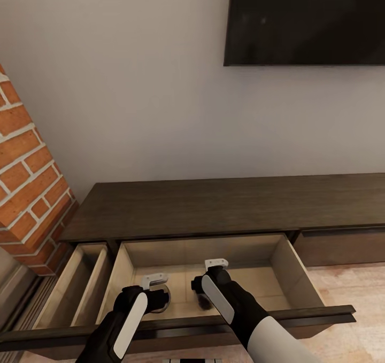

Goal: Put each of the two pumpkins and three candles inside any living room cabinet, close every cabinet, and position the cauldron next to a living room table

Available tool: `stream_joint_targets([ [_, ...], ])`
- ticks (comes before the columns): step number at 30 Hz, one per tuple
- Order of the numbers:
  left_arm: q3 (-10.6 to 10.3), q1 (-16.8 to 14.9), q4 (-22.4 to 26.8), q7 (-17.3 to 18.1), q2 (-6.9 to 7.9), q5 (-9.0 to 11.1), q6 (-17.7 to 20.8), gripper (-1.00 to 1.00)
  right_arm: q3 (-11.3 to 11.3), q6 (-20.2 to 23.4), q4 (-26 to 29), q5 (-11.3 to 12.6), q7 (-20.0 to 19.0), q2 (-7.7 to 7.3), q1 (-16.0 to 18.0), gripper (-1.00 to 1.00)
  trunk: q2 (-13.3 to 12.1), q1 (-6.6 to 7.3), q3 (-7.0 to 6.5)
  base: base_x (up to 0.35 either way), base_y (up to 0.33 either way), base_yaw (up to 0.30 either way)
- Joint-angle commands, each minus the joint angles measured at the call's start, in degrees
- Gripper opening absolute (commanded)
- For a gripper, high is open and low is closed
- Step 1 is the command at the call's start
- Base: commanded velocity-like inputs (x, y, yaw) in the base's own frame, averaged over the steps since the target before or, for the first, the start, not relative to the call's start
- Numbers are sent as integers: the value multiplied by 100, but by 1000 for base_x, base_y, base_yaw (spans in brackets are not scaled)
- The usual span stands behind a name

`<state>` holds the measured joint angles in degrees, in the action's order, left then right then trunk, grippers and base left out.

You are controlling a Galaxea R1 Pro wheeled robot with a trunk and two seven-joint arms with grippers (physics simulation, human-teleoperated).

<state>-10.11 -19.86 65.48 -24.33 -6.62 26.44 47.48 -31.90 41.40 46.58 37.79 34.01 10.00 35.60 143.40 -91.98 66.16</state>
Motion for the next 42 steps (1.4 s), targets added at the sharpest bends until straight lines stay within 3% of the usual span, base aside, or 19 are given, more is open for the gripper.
stream_joint_targets([
  [1,0,0,3,-2,1,-2,-1,-100,0,0,0,0,0,0,0,100,0,0,0,0,0,0],
  [2,0,0,6,-2,2,0,-1,-100,-1,0,0,0,0,0,0,100,0,0,0,0,0,0],
  [3,0,0,7,-1,0,0,-1,100,-1,0,0,0,0,0,0,100,0,0,0,0,0,0],
  [11,0,0,87,6,2,-1,14,100,-1,0,0,0,0,0,0,100,0,0,0,0,0,0],
  [16,6,0,276,7,1,1,50,100,-1,-21,0,-3,-2,0,0,100,-7,13,-111,0,0,0],
  [23,8,0,360,7,1,2,61,100,-1,-465,4,0,0,0,0,100,-17,32,-266,0,0,0],
  [29,46,0,505,8,14,8,222,100,-1,-493,18,5,1,0,0,100,-258,163,-373,-2,0,0],
  [35,344,0,630,15,12,10,392,100,14,-482,61,9,0,0,0,100,-499,295,-481,-104,0,0],
  [42,385,0,650,16,11,10,452,100,17,-492,64,9,5,0,-6,100,-779,449,-607,-14,0,0],
])
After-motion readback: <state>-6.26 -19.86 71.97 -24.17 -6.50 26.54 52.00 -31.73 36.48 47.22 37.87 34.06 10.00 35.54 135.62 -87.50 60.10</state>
